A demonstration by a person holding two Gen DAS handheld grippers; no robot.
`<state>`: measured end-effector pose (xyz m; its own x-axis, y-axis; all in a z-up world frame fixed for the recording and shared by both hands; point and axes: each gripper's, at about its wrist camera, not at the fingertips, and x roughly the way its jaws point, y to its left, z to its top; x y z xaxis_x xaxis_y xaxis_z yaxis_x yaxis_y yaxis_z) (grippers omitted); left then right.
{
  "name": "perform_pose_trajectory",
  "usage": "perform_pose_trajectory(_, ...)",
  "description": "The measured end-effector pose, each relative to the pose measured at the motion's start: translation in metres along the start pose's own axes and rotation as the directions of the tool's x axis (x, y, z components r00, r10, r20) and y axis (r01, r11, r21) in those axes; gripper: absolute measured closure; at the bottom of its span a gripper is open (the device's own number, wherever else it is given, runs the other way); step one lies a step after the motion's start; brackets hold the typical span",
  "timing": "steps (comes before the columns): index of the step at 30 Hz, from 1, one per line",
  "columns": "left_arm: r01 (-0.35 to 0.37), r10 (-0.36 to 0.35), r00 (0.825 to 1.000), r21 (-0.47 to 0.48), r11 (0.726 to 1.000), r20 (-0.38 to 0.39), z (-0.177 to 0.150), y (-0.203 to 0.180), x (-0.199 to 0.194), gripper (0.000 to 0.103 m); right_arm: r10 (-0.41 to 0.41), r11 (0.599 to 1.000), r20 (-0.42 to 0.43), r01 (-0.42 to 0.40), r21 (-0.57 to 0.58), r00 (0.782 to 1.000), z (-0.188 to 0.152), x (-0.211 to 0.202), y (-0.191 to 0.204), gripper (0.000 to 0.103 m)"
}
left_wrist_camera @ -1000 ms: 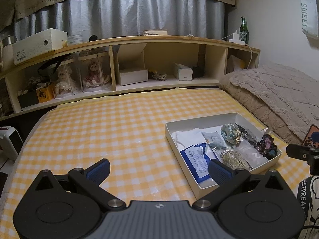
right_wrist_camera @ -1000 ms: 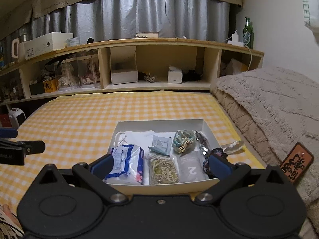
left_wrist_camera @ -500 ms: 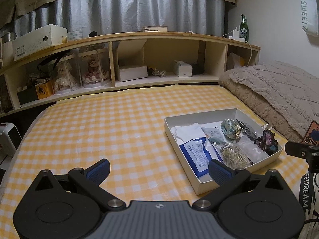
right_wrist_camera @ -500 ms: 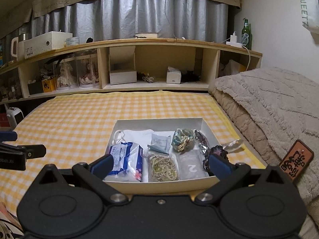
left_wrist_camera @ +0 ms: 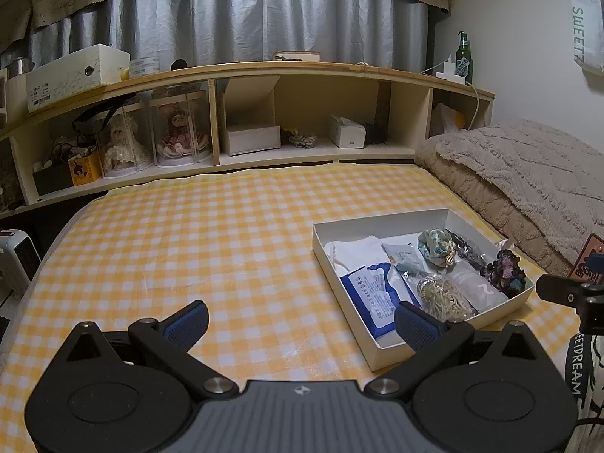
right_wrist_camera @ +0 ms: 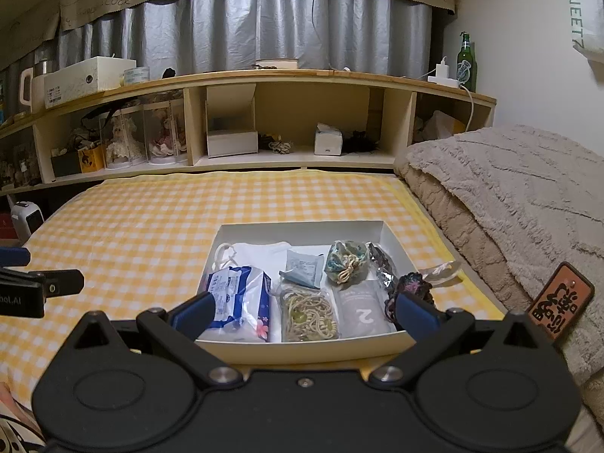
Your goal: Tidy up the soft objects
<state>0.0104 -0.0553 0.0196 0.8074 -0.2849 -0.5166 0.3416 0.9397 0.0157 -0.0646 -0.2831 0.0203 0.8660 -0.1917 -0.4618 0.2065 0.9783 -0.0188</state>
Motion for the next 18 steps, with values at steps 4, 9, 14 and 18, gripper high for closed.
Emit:
perform_pose_trajectory(4,-0.002,0.002,1.000,0.000,1.000,-0.002,0.0000,-0.0002,0.0001,0.000,0.002,1.000,-0.001,-0.002,0.006,1.000,0.0001,-0.0003,0.0009,0.000)
perform_pose_trajectory(9,-0.001,0.001,1.000,0.000,1.000,-0.001,0.0001,0.0005,-0.0006,0.000,0.004,1.000,-0.002,-0.004,0.009,1.000,0.0001,0.0000,-0.0001,0.000)
perform_pose_trajectory(14,-0.001,0.001,1.000,0.000,1.000,-0.002,0.0000,0.0006,-0.0004,0.000,0.004,1.000,-0.002,-0.004,0.008,1.000,0.0002,0.0000,-0.0002,0.000)
perform_pose_trajectory(18,-0.001,0.001,1.000,-0.001,1.000,-0.001,-0.0001,0.0004,-0.0005,0.000,0.004,1.000,-0.002,-0.004,0.009,1.000,0.0002,-0.0001,-0.0002,0.000)
